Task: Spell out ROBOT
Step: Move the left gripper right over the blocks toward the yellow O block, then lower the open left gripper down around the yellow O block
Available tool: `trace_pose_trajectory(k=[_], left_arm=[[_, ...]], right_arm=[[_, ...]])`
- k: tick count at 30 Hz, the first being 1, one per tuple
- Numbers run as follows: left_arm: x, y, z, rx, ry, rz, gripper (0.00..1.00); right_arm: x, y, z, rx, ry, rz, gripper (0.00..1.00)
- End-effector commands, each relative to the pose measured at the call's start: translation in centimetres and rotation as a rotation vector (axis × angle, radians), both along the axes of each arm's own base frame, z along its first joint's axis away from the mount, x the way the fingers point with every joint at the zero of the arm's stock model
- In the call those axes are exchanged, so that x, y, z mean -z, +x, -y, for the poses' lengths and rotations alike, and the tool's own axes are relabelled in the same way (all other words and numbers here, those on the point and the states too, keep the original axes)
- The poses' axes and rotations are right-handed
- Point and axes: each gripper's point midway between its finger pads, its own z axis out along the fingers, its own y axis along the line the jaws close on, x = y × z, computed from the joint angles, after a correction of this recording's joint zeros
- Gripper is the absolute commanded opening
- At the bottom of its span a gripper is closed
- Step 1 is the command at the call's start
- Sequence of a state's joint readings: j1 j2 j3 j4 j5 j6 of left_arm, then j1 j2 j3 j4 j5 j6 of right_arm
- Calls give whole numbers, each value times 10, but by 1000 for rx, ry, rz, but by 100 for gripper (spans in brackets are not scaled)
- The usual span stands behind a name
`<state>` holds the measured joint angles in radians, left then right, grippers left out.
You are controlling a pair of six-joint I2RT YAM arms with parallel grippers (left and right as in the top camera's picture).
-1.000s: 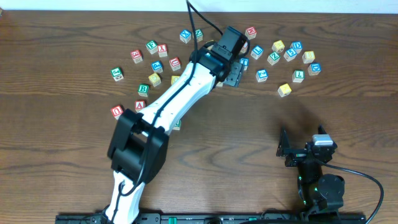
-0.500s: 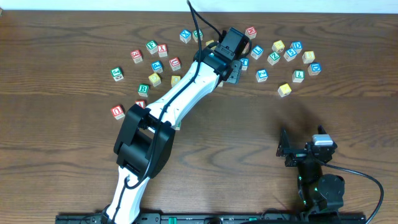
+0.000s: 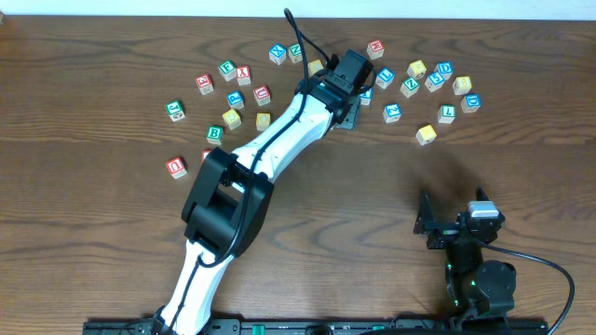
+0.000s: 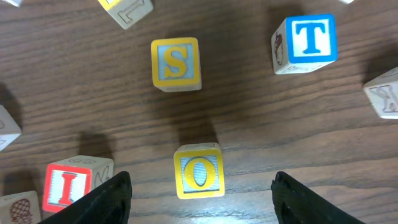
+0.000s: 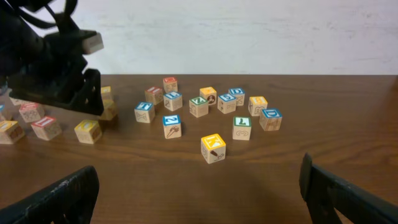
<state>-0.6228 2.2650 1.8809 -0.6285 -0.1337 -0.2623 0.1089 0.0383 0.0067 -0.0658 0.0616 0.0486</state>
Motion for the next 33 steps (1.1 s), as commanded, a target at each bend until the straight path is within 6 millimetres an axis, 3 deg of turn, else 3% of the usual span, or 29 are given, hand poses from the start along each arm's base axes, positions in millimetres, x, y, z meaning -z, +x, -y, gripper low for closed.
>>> trace_pose_trajectory(k=[1, 16, 24, 29, 33], left_arm=[[-7, 8, -3, -15, -5, 20, 71], [-5, 10, -7, -24, -2, 15, 68], [27, 3, -4, -7, 7, -53, 68], [27, 3, -2, -4, 1, -50, 68], [27, 4, -2, -3, 1, -49, 62]], right_arm=[[1, 0, 0, 5, 12, -3, 99], [1, 0, 0, 5, 12, -3, 99], [1, 0, 0, 5, 12, -3, 99], [1, 0, 0, 5, 12, -3, 99], [1, 0, 0, 5, 12, -3, 99]])
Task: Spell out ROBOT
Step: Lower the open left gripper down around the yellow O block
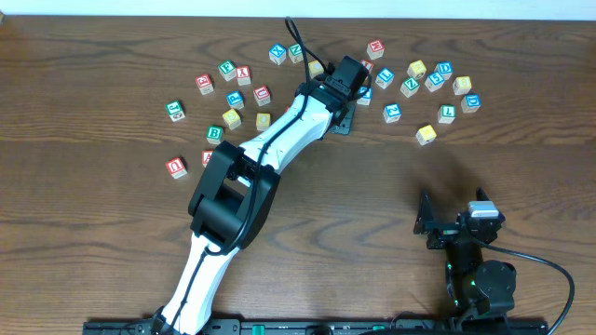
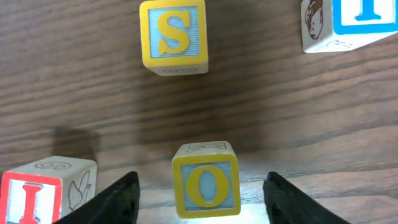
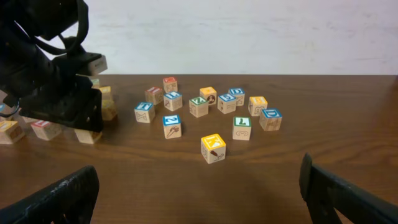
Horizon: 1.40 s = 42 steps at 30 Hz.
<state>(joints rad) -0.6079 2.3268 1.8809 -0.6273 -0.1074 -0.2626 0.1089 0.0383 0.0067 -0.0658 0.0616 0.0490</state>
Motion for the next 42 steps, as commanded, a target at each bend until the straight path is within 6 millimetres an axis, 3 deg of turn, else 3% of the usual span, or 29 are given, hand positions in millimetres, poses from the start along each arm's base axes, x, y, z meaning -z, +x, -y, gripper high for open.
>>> trace_pose_trajectory(k=[1, 5, 19, 42], left_arm=[[-6, 5, 4, 0, -15, 15, 61], [-6, 5, 4, 0, -16, 16, 55], [-1, 4, 3, 0, -10, 8, 60], [11, 6, 5, 4, -4, 3, 59]], right_arm=[[1, 0, 0, 5, 12, -3, 99], [1, 0, 0, 5, 12, -3, 99], [1, 0, 0, 5, 12, -3, 99], [1, 0, 0, 5, 12, -3, 99]])
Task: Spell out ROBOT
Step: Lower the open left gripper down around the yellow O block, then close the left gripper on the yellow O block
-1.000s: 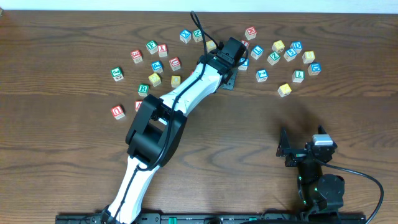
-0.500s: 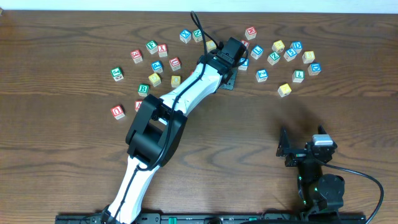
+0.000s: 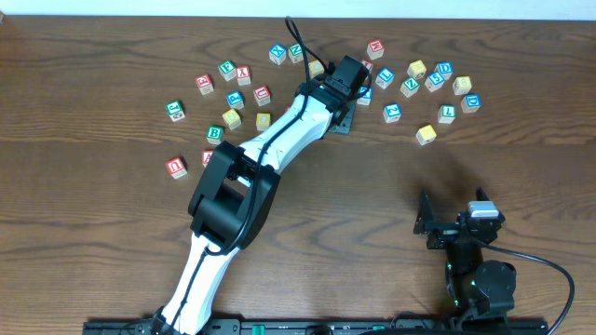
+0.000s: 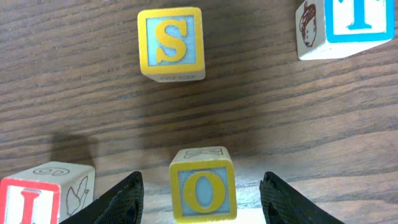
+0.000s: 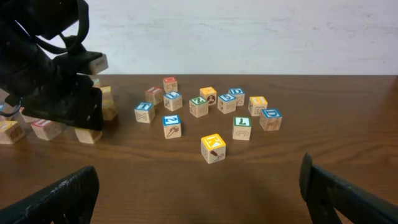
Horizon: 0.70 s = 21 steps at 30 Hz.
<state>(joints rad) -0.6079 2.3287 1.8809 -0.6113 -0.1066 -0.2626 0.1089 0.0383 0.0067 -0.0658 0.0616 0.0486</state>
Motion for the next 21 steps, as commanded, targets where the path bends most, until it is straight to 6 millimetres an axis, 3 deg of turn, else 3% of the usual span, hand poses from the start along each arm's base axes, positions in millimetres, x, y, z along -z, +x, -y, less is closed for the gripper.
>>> trace_pose_trajectory(k=[1, 12, 17, 21], left_arm=[[15, 3, 2, 4, 7, -13, 59], [18, 4, 4, 7, 4, -10, 59], [18, 4, 4, 8, 4, -11, 43], [18, 4, 4, 8, 2, -13, 41]], right_arm=[[1, 0, 0, 5, 12, -3, 99], [1, 0, 0, 5, 12, -3, 99], [1, 0, 0, 5, 12, -3, 99], [1, 0, 0, 5, 12, -3, 99]])
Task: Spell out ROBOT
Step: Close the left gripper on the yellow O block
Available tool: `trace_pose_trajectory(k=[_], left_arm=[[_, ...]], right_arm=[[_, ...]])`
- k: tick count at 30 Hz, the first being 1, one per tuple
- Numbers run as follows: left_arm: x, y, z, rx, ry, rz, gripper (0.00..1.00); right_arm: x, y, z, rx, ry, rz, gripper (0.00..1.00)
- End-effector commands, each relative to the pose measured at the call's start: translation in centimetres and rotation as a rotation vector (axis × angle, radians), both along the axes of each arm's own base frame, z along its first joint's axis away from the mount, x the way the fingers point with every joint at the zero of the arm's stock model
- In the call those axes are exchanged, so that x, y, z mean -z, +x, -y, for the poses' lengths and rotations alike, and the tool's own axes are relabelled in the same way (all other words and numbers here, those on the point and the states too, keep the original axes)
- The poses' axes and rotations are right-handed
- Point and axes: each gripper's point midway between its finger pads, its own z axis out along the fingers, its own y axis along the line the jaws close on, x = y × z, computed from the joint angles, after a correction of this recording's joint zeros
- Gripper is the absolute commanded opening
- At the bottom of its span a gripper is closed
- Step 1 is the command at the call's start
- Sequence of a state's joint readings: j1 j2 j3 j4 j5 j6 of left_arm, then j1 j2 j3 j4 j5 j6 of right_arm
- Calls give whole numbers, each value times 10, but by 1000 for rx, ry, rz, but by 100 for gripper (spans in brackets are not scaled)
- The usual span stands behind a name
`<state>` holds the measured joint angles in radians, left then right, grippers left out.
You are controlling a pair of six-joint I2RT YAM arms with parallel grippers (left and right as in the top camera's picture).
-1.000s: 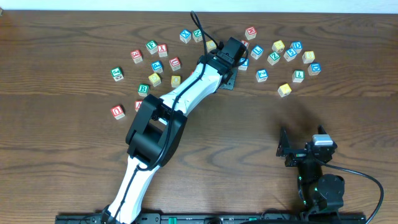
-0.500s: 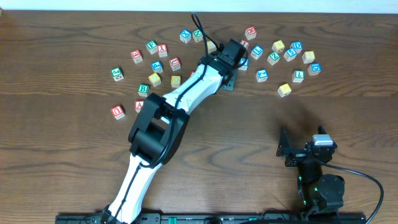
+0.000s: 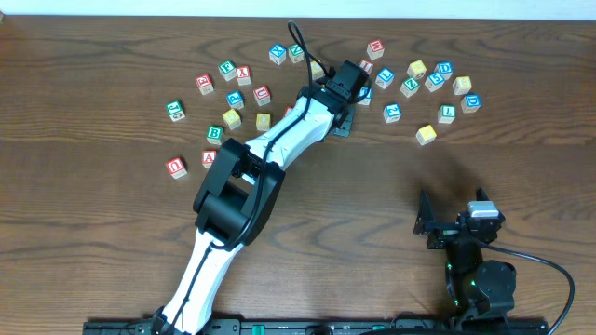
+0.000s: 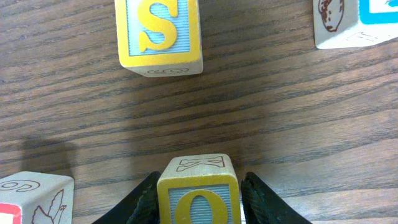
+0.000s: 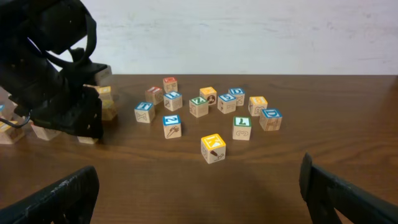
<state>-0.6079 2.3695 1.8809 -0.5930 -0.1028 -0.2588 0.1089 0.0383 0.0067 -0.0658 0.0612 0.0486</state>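
A yellow-edged O block (image 4: 199,199) stands on the wooden table between the two fingers of my left gripper (image 4: 199,177), which press against its sides. Just beyond it lies a yellow S block (image 4: 158,34), with a blue-lettered block (image 4: 360,22) at the upper right and a red-lettered block (image 4: 28,199) at the lower left. Overhead, the left gripper (image 3: 346,93) sits low among the far blocks. My right gripper (image 3: 452,223) rests open near the front right, holding nothing (image 5: 199,186).
Letter blocks lie scattered in an arc along the far side of the table (image 3: 372,205), one group at far left (image 3: 223,93) and one at far right (image 3: 438,84). A yellow block (image 5: 213,148) sits nearest the right gripper. The left arm (image 3: 270,149) stretches diagonally across the middle.
The left gripper's fingers stood wide on either side of the O block; now they have drawn in against its sides and sit lower over it. The right arm has not moved.
The left gripper hung open above the O and S blocks. Then it was lower and nearer, with the O block centred between its open fingers. It stayed so, and now the fingers are shut on the O block. The right gripper stayed open throughout.
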Motion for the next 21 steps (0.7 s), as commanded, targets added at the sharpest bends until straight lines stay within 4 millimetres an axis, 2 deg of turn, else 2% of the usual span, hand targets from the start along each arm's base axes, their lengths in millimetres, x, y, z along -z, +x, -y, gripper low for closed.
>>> trace_pose_trajectory(k=[1, 6, 21], left_arm=[[-2, 4, 3, 4, -10, 7, 41], [-2, 4, 4, 4, -10, 7, 33], [-8, 5, 4, 12, -11, 17, 34]], right_arm=[[1, 0, 0, 6, 12, -3, 99], [1, 0, 0, 6, 12, -3, 99], [1, 0, 0, 6, 12, -3, 99]])
